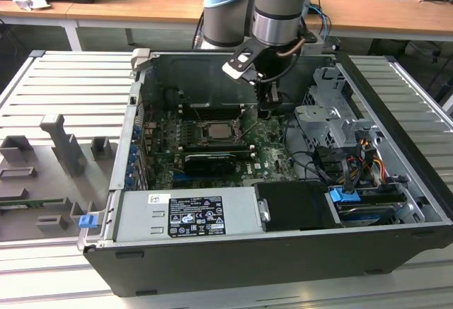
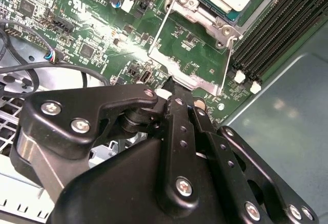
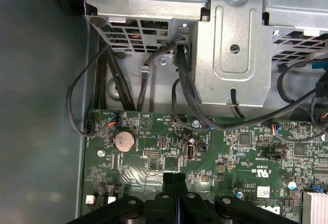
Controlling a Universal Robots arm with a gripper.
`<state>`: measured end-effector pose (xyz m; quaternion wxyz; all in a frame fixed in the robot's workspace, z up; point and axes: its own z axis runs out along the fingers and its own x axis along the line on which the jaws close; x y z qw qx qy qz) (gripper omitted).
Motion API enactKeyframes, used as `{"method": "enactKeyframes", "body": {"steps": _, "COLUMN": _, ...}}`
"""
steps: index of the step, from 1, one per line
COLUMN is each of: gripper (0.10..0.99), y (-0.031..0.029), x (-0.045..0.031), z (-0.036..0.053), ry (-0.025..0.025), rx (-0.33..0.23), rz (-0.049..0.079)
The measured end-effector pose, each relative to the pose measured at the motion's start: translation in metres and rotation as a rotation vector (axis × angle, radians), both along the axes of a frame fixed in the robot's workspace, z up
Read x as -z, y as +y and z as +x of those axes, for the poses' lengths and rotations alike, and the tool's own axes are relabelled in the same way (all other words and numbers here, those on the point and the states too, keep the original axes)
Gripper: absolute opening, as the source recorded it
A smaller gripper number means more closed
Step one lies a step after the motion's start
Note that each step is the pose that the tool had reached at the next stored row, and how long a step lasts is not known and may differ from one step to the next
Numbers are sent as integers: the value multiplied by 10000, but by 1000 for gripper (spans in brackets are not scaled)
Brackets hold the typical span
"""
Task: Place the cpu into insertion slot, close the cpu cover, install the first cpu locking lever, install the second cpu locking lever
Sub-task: 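Close the cpu cover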
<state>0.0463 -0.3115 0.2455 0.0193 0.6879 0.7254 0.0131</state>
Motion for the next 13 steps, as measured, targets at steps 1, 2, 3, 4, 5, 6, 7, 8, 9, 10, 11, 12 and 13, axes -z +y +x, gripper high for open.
{"method": "enactKeyframes", "body": {"steps": 1, "gripper": 106, "y": 0, "x": 0, "z": -7, "ry": 0, "rx": -1, "rz": 0}}
{"method": "enactKeyframes", "body": {"steps": 2, "gripper": 106, "y": 0, "x": 0, "z": -12, "ry": 0, "rx": 0, "rz": 0}}
{"method": "enactKeyframes", "body": {"steps": 3, "gripper": 106, "y": 0, "x": 0, "z": -15, "ry": 0, "rx": 0, "rz": 0}}
{"method": "enactKeyframes", "body": {"steps": 4, "gripper": 106, "y": 0, "x": 0, "z": -20, "ry": 0, "rx": 0, "rz": 0}}
{"method": "enactKeyframes", "body": {"steps": 5, "gripper": 106, "y": 0, "x": 0, "z": -23, "ry": 0, "rx": 0, "rz": 0}}
{"method": "enactKeyframes", "body": {"steps": 6, "gripper": 106, "y": 0, "x": 0, "z": -25, "ry": 0, "rx": 0, "rz": 0}}
{"method": "enactKeyframes", "body": {"steps": 7, "gripper": 106, "y": 0, "x": 0, "z": -31, "ry": 0, "rx": 0, "rz": 0}}
{"method": "enactKeyframes", "body": {"steps": 8, "gripper": 106, "y": 0, "x": 0, "z": -34, "ry": 0, "rx": 0, "rz": 0}}
{"method": "enactKeyframes", "body": {"steps": 9, "gripper": 106, "y": 0, "x": 0, "z": -40, "ry": 0, "rx": 0, "rz": 0}}
{"method": "enactKeyframes", "body": {"steps": 10, "gripper": 106, "y": 0, "x": 0, "z": -43, "ry": 0, "rx": -1, "rz": 0}}
{"method": "enactKeyframes", "body": {"steps": 11, "gripper": 106, "y": 0, "x": 0, "z": -45, "ry": 0, "rx": -1, "rz": 0}}
{"method": "enactKeyframes", "body": {"steps": 12, "gripper": 106, "y": 0, "x": 0, "z": -46, "ry": 0, "rx": 0, "rz": 0}}
{"method": "enactKeyframes", "body": {"steps": 13, "gripper": 106, "y": 0, "x": 0, "z": -49, "ry": 0, "rx": 0, "rz": 0}}
